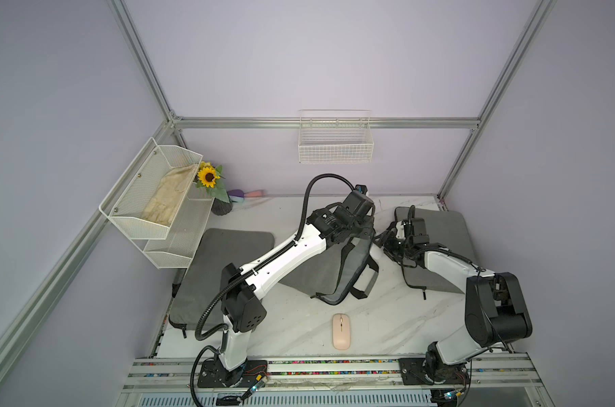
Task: Put the mouse into the laptop bag
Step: Place the mouse in the zippered laptop bag.
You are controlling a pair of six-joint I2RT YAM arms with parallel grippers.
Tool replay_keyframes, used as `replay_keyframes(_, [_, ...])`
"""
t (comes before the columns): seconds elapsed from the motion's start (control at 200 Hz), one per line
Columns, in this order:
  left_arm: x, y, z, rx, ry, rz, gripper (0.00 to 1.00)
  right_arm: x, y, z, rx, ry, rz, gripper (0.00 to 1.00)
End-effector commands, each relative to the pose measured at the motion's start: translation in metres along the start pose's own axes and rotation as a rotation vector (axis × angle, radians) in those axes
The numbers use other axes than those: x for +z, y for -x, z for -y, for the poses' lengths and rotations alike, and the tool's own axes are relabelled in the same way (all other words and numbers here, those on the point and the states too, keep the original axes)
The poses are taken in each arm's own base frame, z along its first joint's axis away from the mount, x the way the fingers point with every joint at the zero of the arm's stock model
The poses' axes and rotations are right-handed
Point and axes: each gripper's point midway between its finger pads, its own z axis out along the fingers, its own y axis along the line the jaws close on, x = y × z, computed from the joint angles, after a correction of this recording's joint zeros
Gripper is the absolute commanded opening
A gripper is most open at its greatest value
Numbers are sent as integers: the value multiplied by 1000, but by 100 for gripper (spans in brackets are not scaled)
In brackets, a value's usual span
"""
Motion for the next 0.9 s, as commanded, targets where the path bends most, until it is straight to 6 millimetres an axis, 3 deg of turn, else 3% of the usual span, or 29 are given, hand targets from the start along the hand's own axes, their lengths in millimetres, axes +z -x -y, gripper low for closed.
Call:
replay_keyframes(0.0, [-8, 7, 9, -18, -44, 45, 0, 19, -1, -28, -27, 70, 5, 43])
replay_keyframes(0.135, [-3, 7, 6, -15, -26, 48, 0, 38, -7, -33, -42, 53, 0, 43])
replay_keyframes(0.36, [6, 3, 2, -27, -11, 33, 0, 63, -4, -20, -48, -5, 15, 45])
replay_keyframes(0.595, [13, -2, 1, -36, -12, 16, 0, 68, 7, -16, -46, -25, 72, 51])
replay_keyframes(0.66, [15, -3, -1, -39, -9, 12, 0, 69, 8, -20, -50, -2, 78, 55])
replay_keyframes(0.785, [20, -7, -6, -47, -1, 6, 0, 68, 7, -23, -52, 23, 79, 73])
replay_keyframes(0.895, [27, -10, -16, -69, 16, -1, 0, 58, 5, -31, -63, 52, 75, 79])
